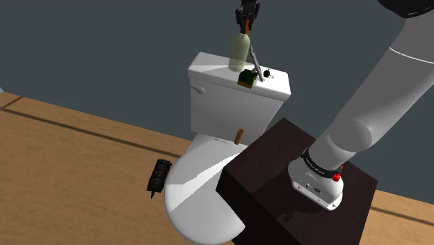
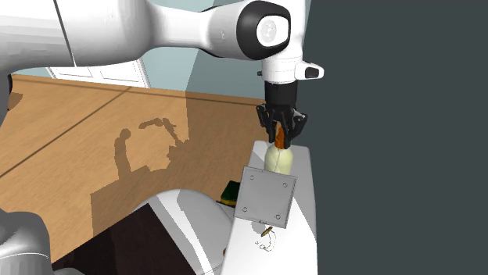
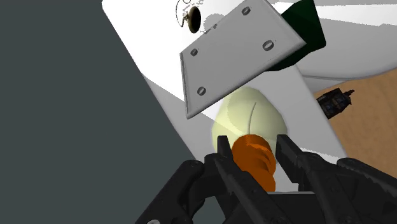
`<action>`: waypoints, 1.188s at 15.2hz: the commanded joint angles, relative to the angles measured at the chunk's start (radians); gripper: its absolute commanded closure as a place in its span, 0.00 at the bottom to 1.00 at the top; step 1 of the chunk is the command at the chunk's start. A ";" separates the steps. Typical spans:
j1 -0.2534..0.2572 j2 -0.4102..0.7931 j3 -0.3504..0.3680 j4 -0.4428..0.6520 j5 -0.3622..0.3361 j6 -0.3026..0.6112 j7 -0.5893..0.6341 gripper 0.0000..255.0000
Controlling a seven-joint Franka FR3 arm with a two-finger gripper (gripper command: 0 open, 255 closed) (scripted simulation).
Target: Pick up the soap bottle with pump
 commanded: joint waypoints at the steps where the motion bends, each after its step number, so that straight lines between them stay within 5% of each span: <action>1: 0.000 0.001 0.000 -0.001 0.000 0.001 0.000 1.00; 7: 0.000 0.002 0.000 0.000 0.000 0.000 0.000 1.00; 18: 0.002 0.020 0.001 0.171 0.003 -0.151 -0.024 1.00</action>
